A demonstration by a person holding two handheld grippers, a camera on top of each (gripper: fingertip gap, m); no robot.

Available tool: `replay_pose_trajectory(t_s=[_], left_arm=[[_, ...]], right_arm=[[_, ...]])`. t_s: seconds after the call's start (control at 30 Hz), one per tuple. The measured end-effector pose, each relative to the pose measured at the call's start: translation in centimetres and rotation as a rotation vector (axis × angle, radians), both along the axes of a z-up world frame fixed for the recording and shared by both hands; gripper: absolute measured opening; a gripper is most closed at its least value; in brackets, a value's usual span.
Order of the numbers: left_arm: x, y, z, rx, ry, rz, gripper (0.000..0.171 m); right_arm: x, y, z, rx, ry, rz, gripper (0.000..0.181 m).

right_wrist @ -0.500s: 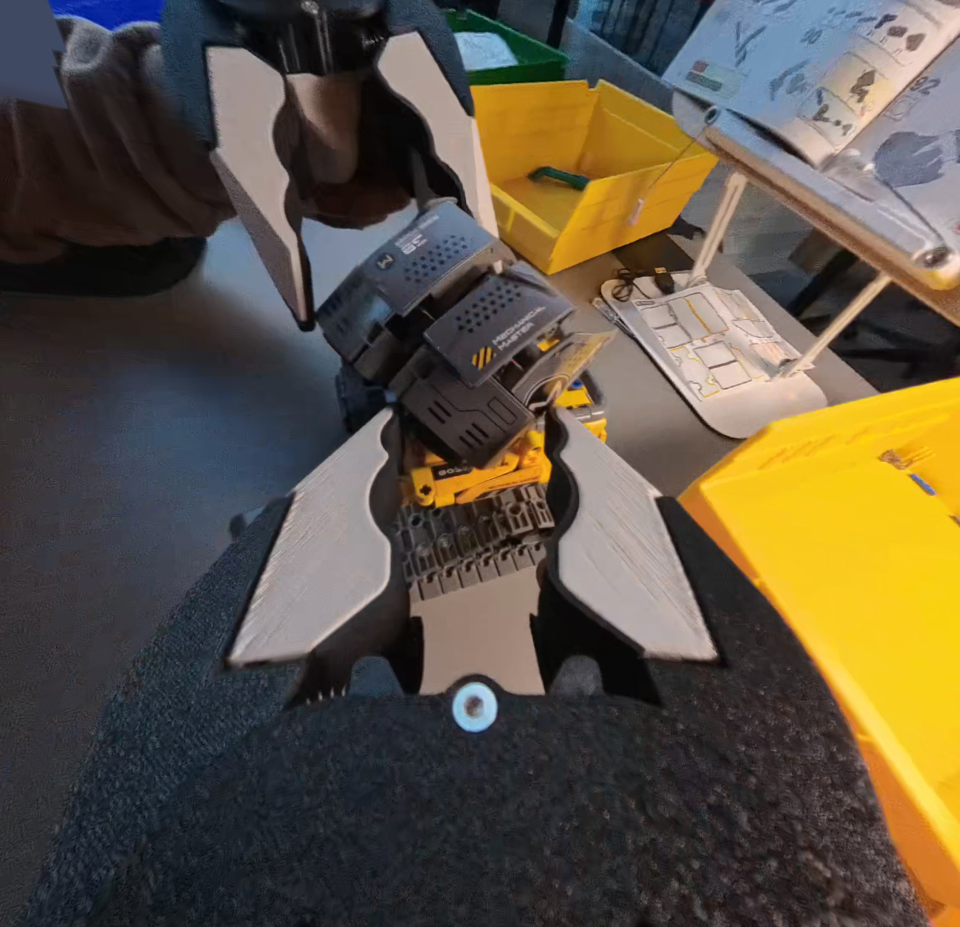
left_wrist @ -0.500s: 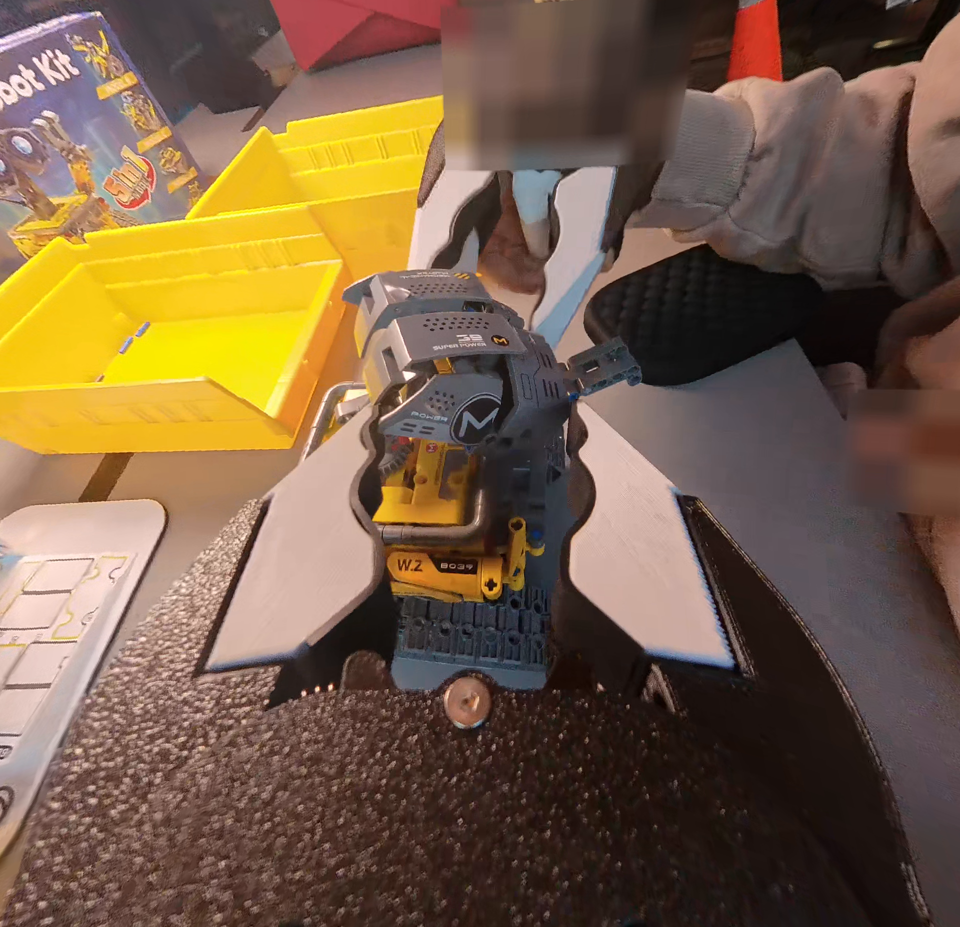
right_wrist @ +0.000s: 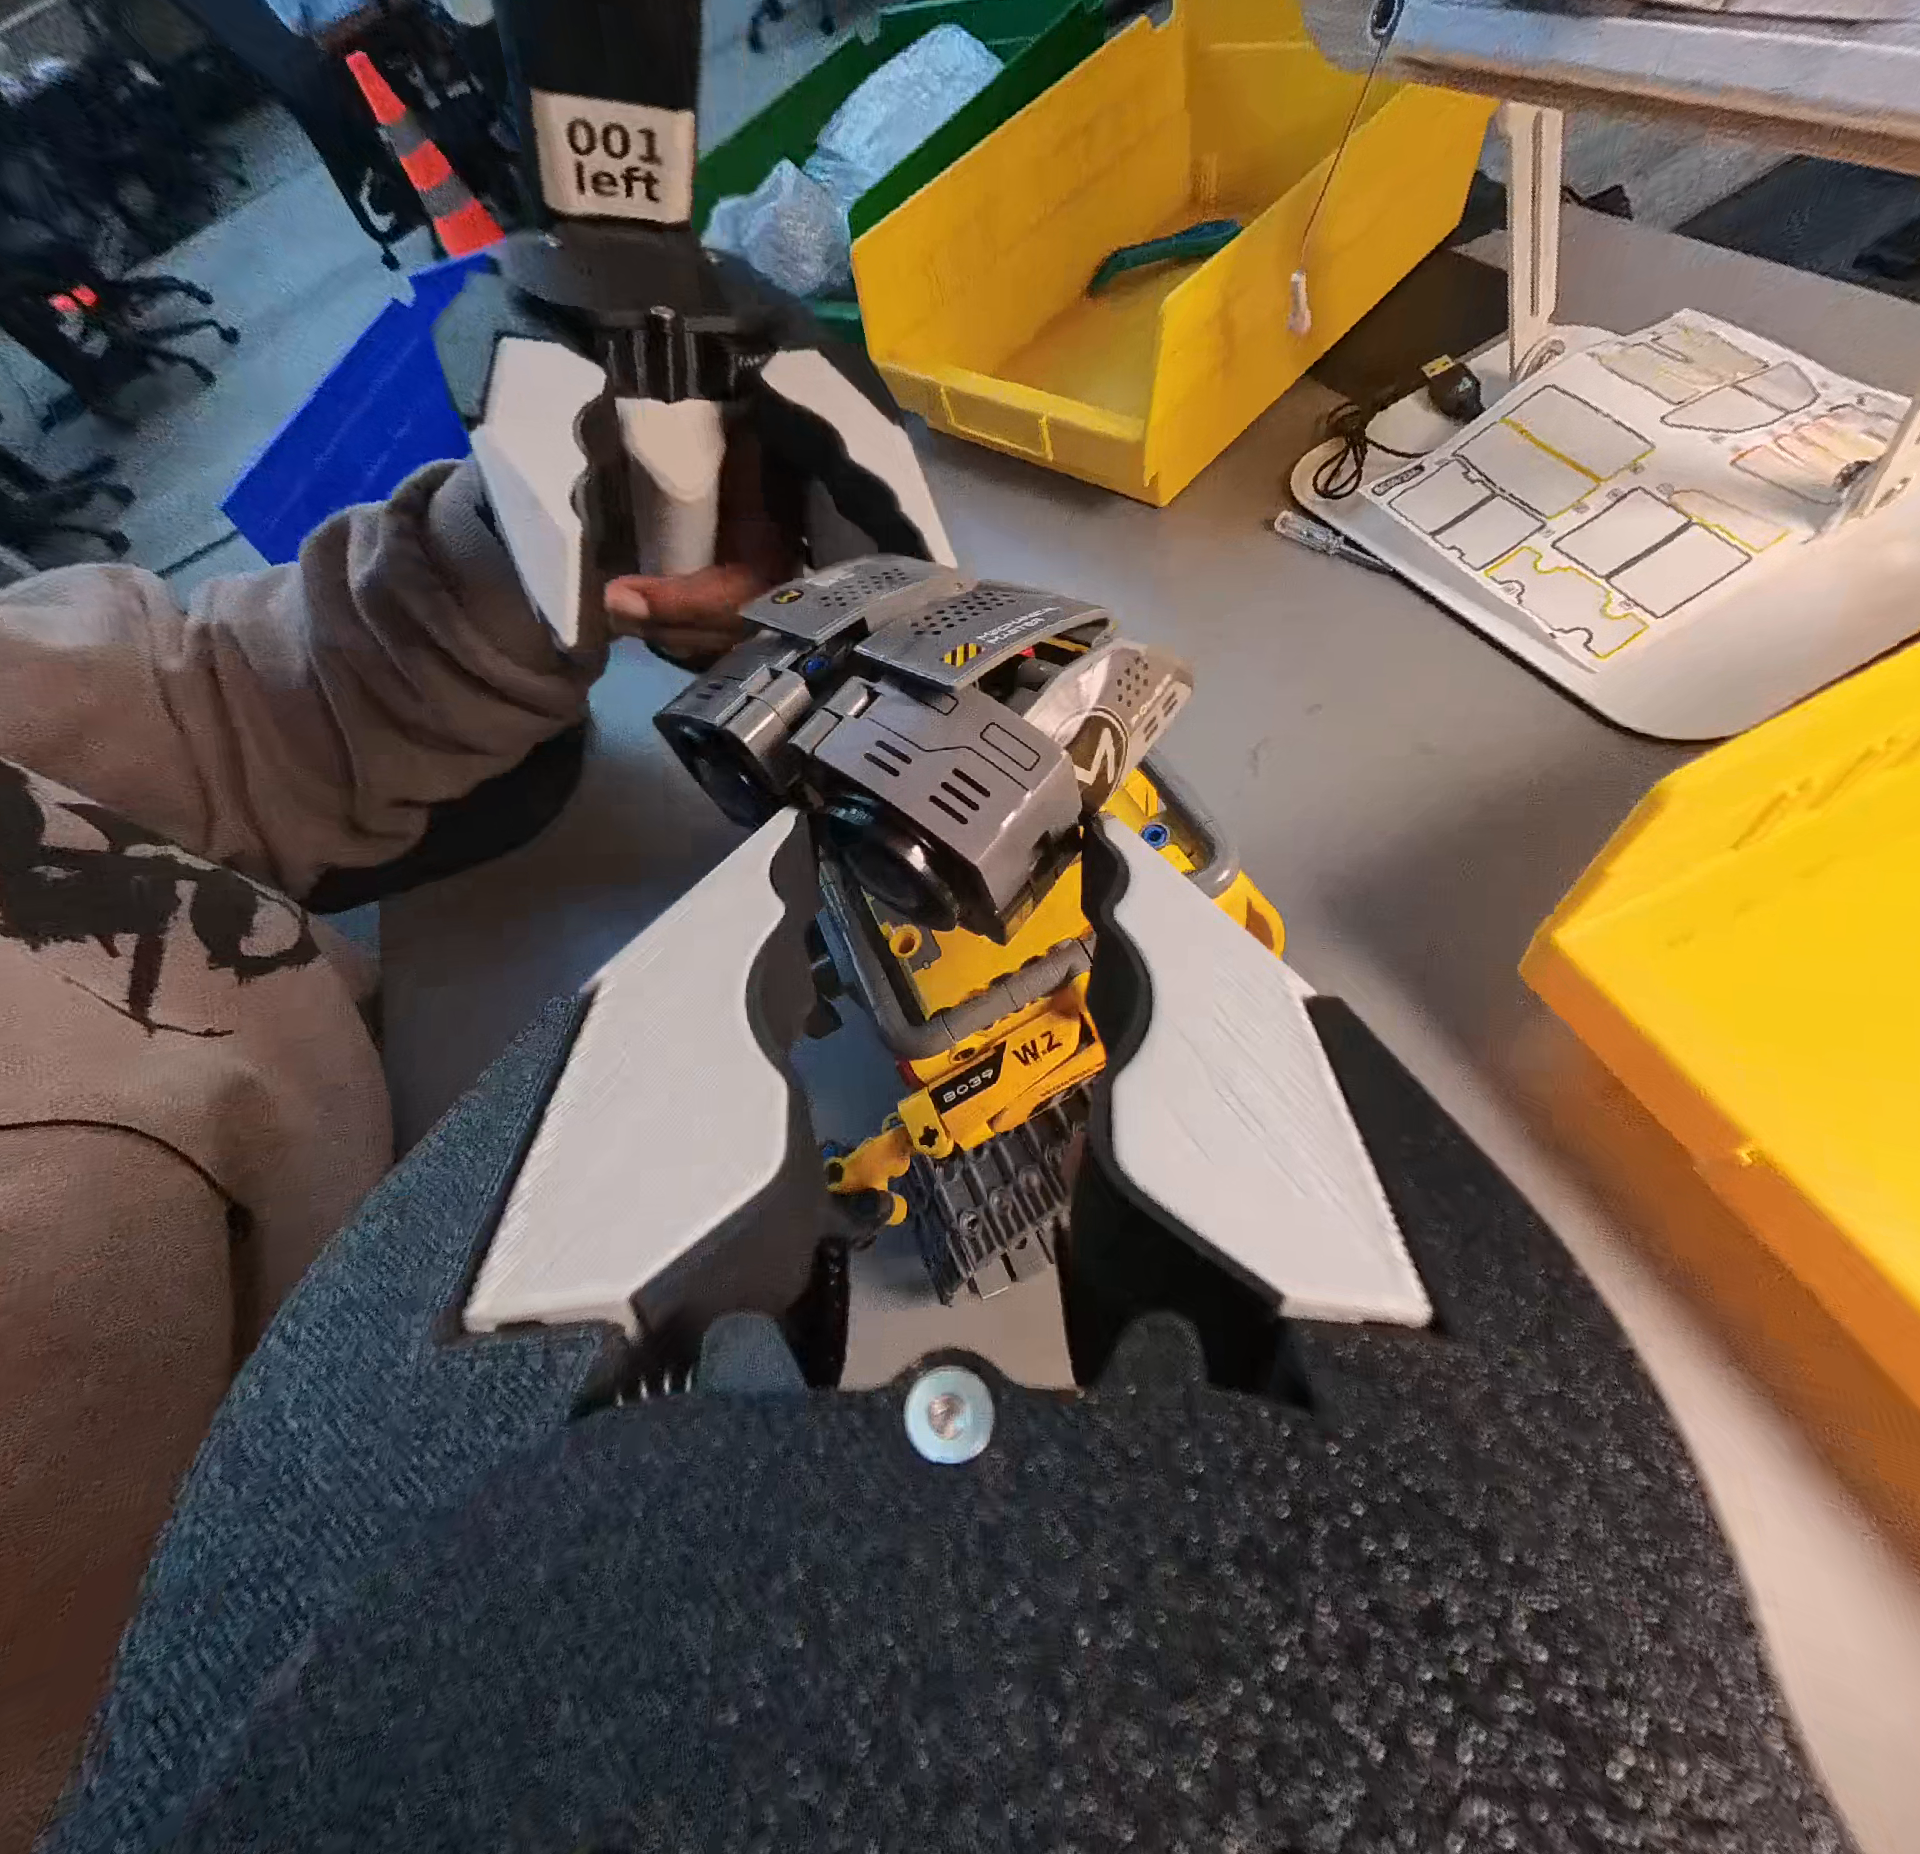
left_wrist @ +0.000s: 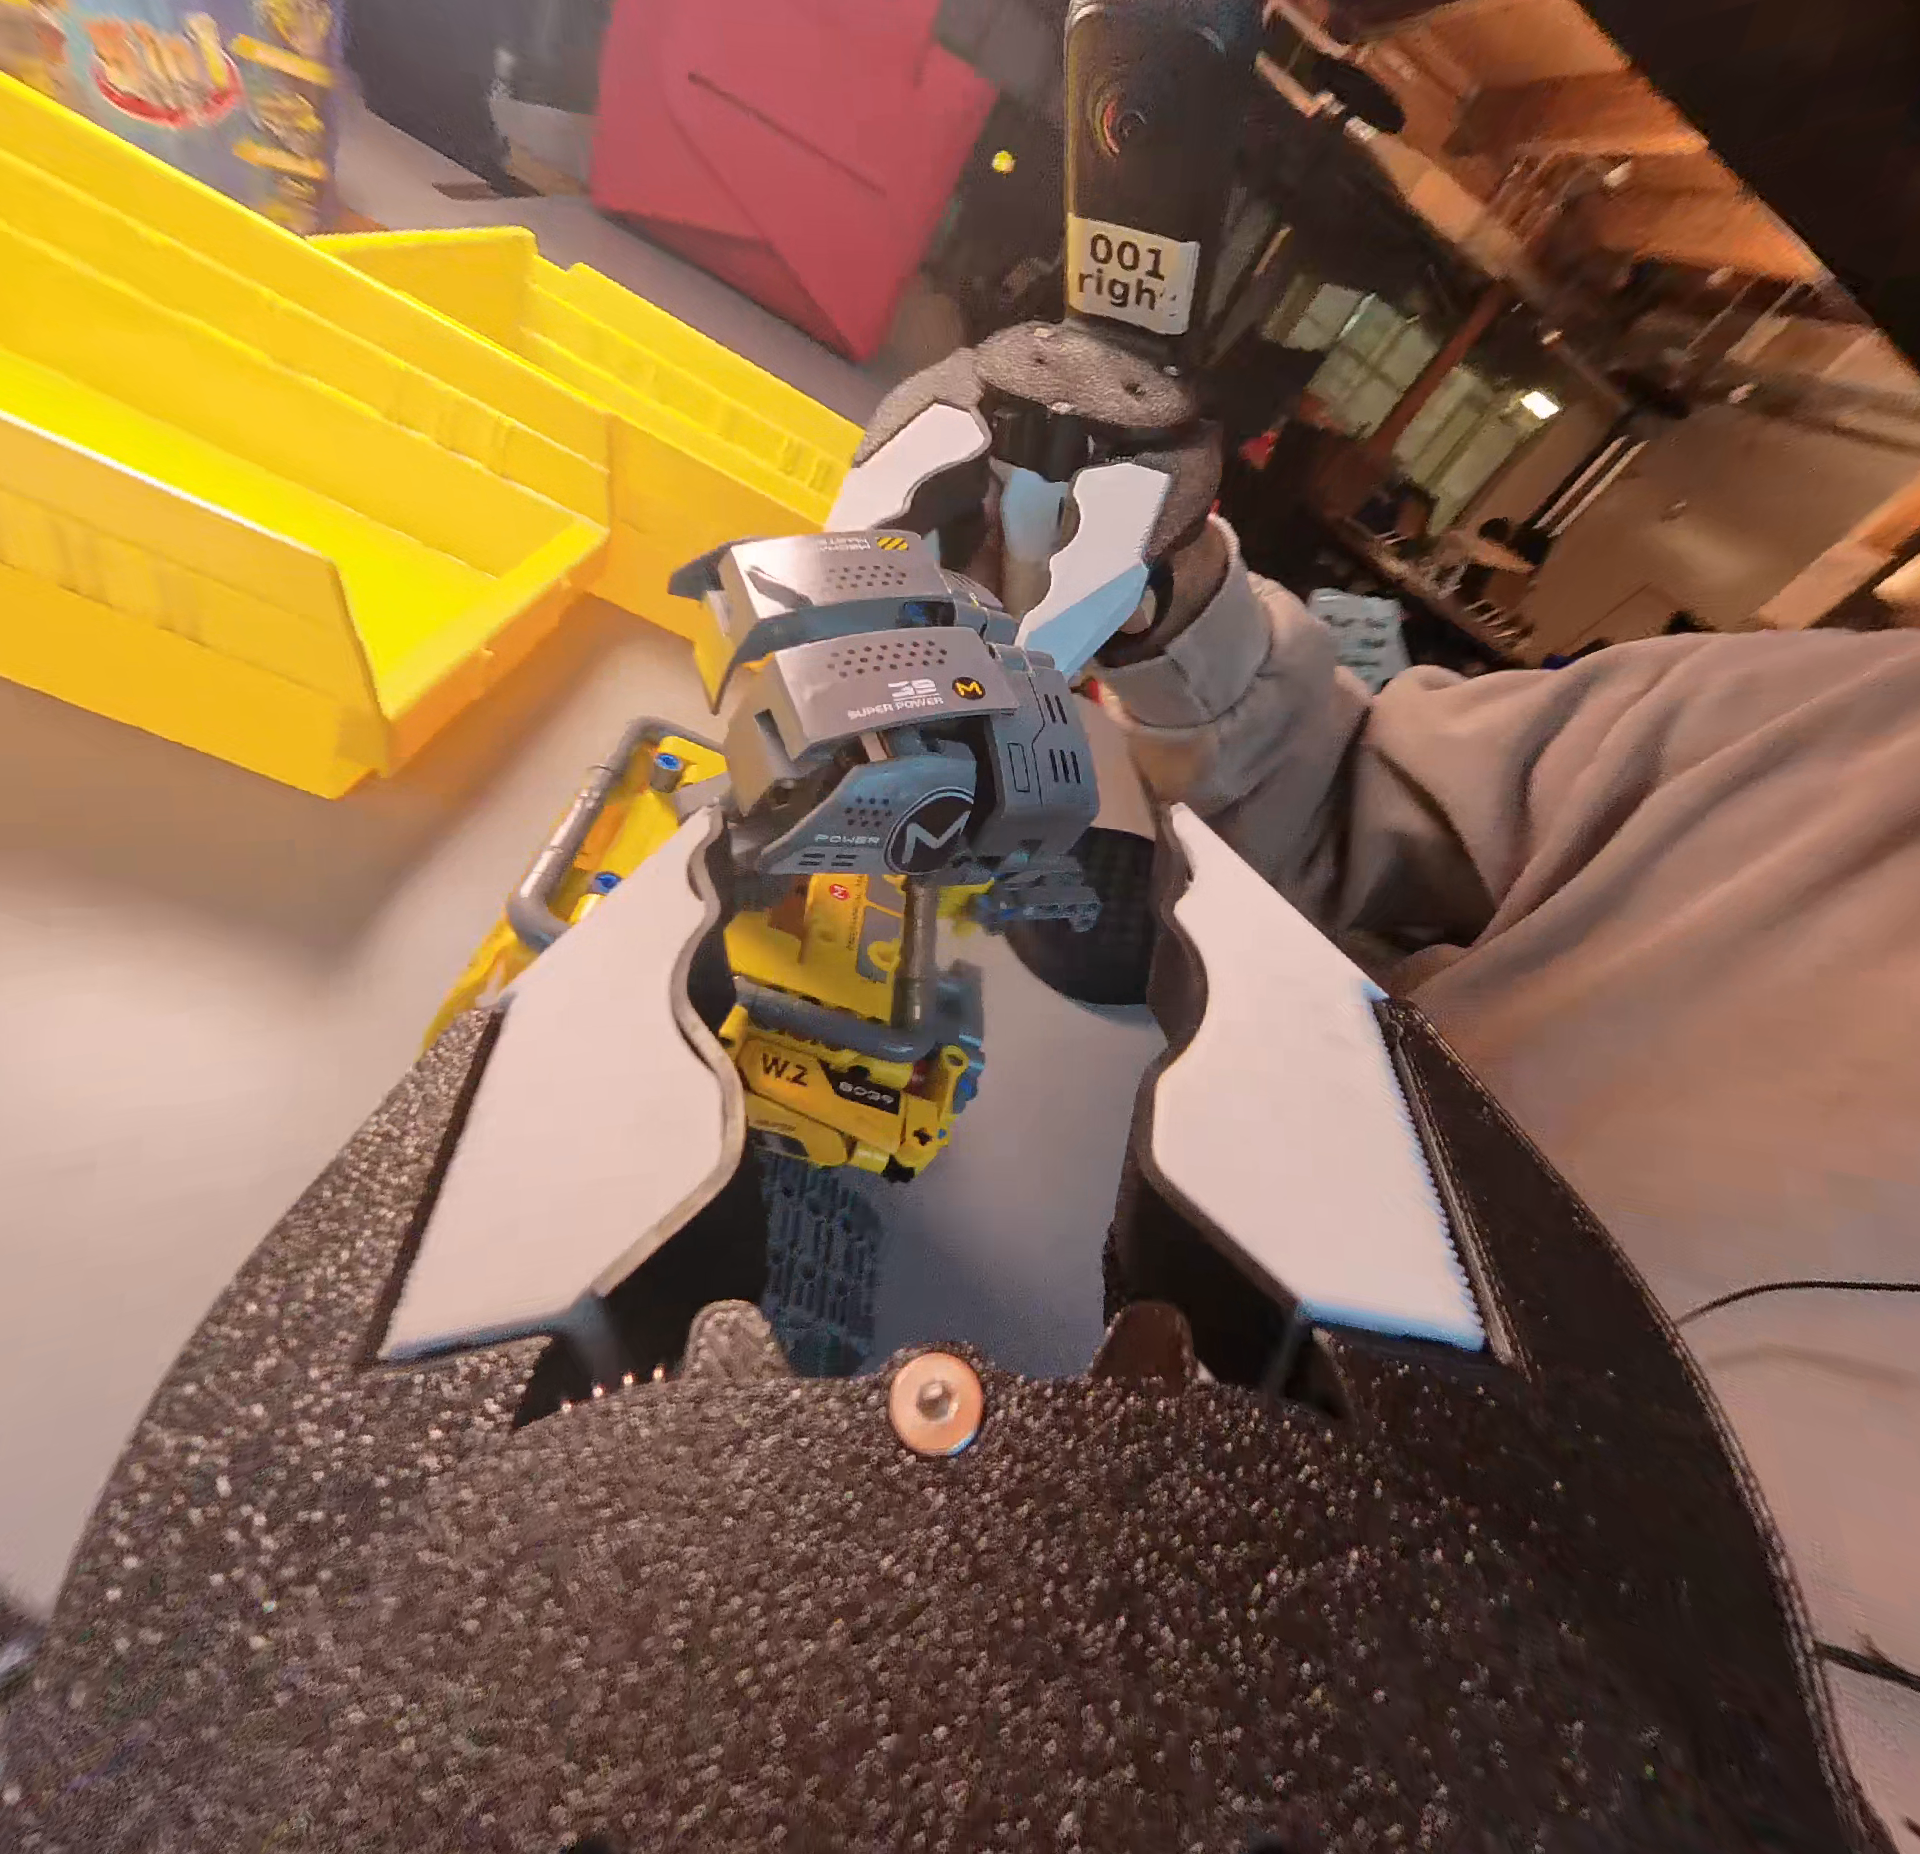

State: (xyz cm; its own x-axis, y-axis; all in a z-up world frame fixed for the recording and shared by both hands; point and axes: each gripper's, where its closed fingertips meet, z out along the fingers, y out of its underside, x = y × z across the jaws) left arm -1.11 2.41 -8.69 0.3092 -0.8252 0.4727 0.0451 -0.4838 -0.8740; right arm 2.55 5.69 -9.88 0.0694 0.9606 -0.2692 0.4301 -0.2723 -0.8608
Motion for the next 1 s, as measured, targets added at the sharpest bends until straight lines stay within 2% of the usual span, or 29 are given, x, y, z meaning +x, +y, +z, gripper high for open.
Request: replay_pose_trajectory(t_s=[0.17, 0.23, 0.27, 0.33, 0.6, 0.83, 1.0], left_arm=[[0.0, 0.0, 0.2, 0.237, 0.307, 0.139, 0.102], [0.4, 0.6, -0.3, 0.314, 0.420, 0.200, 0.098], [0.4, 1.1, -0.3, 0.338, 0.442, 0.231, 0.086], [0.3, 1.2, -0.3, 0.305, 0.379, 0.204, 0.073], [-2.1, 1.6, 0.1, 0.118, 0.038, 0.002, 0.073], [-2.5, 3.3, 0.8, -0.012, -0.112, -0.052, 0.072], [-2.3, 4.2, 1.0, -0.095, -0.148, -0.039, 0.072]], right_arm=[[-0.7, -0.1, 0.4, -0.005, -0.025, -0.095, 0.049], [-1.3, -0.6, 0.6, 0.053, -0.054, -0.105, 0.050], [-1.6, -1.0, 0.8, 0.085, -0.066, -0.096, 0.049], [-1.8, -1.2, 0.7, 0.163, -0.107, -0.089, 0.049], [-2.3, -1.7, -0.3, 0.317, -0.078, -0.010, 0.026], [-2.4, -0.5, 0.3, 0.246, -0.018, -0.036, 0.024], [-2.1, 0.2, 0.8, 0.184, 0.005, -0.032, 0.023]])
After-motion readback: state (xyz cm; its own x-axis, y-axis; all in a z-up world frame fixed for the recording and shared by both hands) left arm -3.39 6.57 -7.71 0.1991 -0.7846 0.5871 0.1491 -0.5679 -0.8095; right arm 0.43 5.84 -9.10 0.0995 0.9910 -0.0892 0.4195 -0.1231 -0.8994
